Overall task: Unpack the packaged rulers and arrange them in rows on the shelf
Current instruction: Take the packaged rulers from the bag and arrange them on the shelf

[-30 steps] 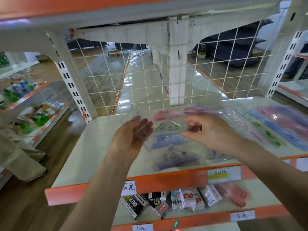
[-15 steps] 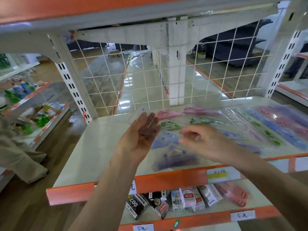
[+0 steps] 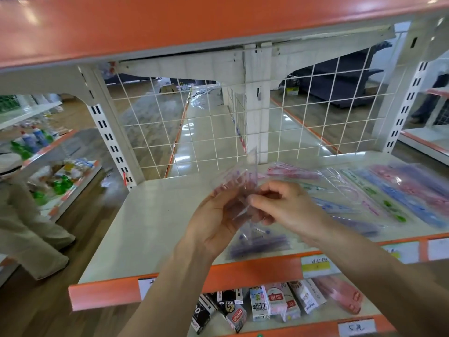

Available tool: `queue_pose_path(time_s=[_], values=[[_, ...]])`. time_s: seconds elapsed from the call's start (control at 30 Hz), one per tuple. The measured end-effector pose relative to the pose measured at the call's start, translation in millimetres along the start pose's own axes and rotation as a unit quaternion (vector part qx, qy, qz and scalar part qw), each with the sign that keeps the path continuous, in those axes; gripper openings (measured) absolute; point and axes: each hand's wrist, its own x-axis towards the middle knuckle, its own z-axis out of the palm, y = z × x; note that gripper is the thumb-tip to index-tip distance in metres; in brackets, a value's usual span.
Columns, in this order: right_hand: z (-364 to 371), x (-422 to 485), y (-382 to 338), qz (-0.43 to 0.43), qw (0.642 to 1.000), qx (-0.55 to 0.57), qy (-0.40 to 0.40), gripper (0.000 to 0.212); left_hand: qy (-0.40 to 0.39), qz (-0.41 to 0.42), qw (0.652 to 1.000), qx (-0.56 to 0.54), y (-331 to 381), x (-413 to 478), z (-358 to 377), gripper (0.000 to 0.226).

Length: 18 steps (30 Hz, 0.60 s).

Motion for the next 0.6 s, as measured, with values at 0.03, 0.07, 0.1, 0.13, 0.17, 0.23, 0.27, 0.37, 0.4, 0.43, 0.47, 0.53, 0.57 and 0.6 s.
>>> queue_pose_path(time_s=[0.03,0.07,0.1,0.13,0.17,0.23,0.27,0.37,0.4,0.43,0.47,0.53,0.57,0.6], values=[[0.9,-1.5,-1.2,0.004,1.0,-0.025,-0.013,0.016,0.006,0.003,1.0,0.021,0.2,0.7,-0.3,0.012],[-0.7,-1.9,-1.9,-0.005,0.997,-0.079,-0.007,0.02,0.018,0.008,0.999,0.044,1.3,1.3,-1.2,0.011],[-5.5,-0.2,-2.3,-0.032,0.986,-0.16,0.028,0.023,0.033,0.013,0.997,0.068,3.7,1.2,-1.9,0.009],[-12.4,2.1,-2.6,-0.075,0.962,-0.249,0.086,0.021,0.051,0.017,0.995,0.09,6.4,1.0,-3.5,0.007],[-19.7,3.6,-5.7,-0.124,0.93,-0.316,0.138,0.017,0.065,0.019,0.992,0.109,9.6,0.2,-4.8,0.005],[-29.2,7.0,-9.9,-0.205,0.893,-0.373,0.146,0.034,0.076,0.014,0.987,0.138,14.4,-1.3,-7.6,0.005],[-31.1,8.0,-8.2,-0.228,0.885,-0.389,0.121,0.046,0.076,0.012,0.986,0.149,16.4,-1.7,-8.7,0.006],[-33.2,9.1,-7.1,-0.206,0.877,-0.417,0.12,0.067,0.08,0.006,0.982,0.173,21.2,-1.9,-11.4,0.009],[-34.2,9.5,-5.8,-0.205,0.871,-0.428,0.125,0.07,0.084,0.005,0.98,0.179,21.7,-1.7,-12.6,0.01],[-35.0,10.2,-5.8,-0.223,0.858,-0.448,0.117,0.071,0.087,0.001,0.979,0.183,22.1,-1.3,-13.8,0.01],[-34.7,11.6,-4.6,-0.248,0.841,-0.472,0.088,0.068,0.086,-0.005,0.978,0.189,22.0,-1.1,-14.6,0.009],[-32.0,13.1,0.4,-0.29,0.809,-0.511,0.023,0.056,0.083,-0.019,0.975,0.203,20.8,-0.5,-14.9,0.009],[-29.8,13.1,2.5,-0.292,0.807,-0.513,0.002,0.052,0.083,-0.024,0.975,0.207,20.2,0.0,-14.4,0.011],[-27.6,12.3,2.4,-0.283,0.815,-0.505,-0.011,0.051,0.085,-0.026,0.974,0.206,19.7,0.5,-14.0,0.012]])
